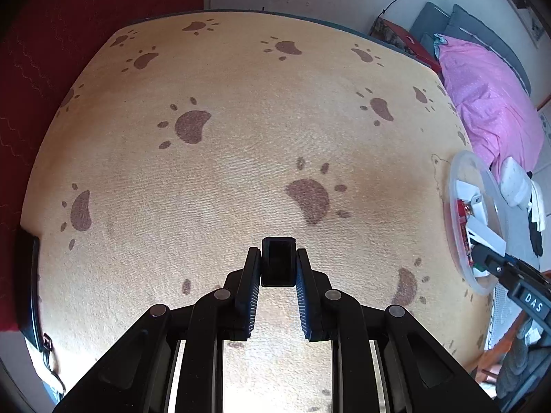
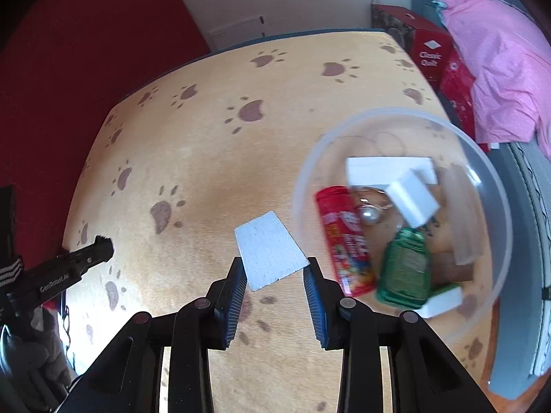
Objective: Organize rigid objects
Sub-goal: 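Carry the white card into the bowl and release it while the left carries the black cube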
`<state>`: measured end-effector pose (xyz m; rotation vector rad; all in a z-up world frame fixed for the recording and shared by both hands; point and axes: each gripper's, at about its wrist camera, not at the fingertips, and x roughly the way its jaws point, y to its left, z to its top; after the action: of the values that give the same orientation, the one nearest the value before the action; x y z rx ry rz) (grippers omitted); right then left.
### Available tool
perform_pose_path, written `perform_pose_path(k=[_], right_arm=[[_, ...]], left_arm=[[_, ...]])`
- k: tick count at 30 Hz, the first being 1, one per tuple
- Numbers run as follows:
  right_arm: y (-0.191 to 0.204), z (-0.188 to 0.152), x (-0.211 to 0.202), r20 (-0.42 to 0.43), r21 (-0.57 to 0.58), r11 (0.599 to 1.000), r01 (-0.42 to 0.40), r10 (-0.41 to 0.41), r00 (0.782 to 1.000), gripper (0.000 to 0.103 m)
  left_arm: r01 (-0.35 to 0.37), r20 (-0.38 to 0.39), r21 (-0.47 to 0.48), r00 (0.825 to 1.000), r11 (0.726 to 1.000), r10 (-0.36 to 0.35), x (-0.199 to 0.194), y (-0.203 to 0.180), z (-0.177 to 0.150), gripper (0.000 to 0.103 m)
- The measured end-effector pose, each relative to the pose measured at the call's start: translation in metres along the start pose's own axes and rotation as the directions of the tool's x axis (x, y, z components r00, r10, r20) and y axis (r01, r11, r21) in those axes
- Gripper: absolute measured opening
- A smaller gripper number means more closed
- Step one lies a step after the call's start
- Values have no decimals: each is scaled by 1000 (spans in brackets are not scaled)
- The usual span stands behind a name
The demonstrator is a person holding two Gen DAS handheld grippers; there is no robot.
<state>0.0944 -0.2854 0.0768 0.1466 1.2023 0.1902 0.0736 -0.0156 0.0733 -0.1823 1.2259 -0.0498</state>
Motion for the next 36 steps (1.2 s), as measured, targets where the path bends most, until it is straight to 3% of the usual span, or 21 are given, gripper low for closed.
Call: perform_pose_path(k=[13,36], right_arm=[[-77,-6,-20,33,173,982,79,-86,996,36],[-118,-8,-29,63,240,966,100,-118,991,38]], left_arm=[[2,4,51,1000,999,-2,-1,-41,-5,20],[16,-3,122,1000,992,-16,1,-86,-14,20]])
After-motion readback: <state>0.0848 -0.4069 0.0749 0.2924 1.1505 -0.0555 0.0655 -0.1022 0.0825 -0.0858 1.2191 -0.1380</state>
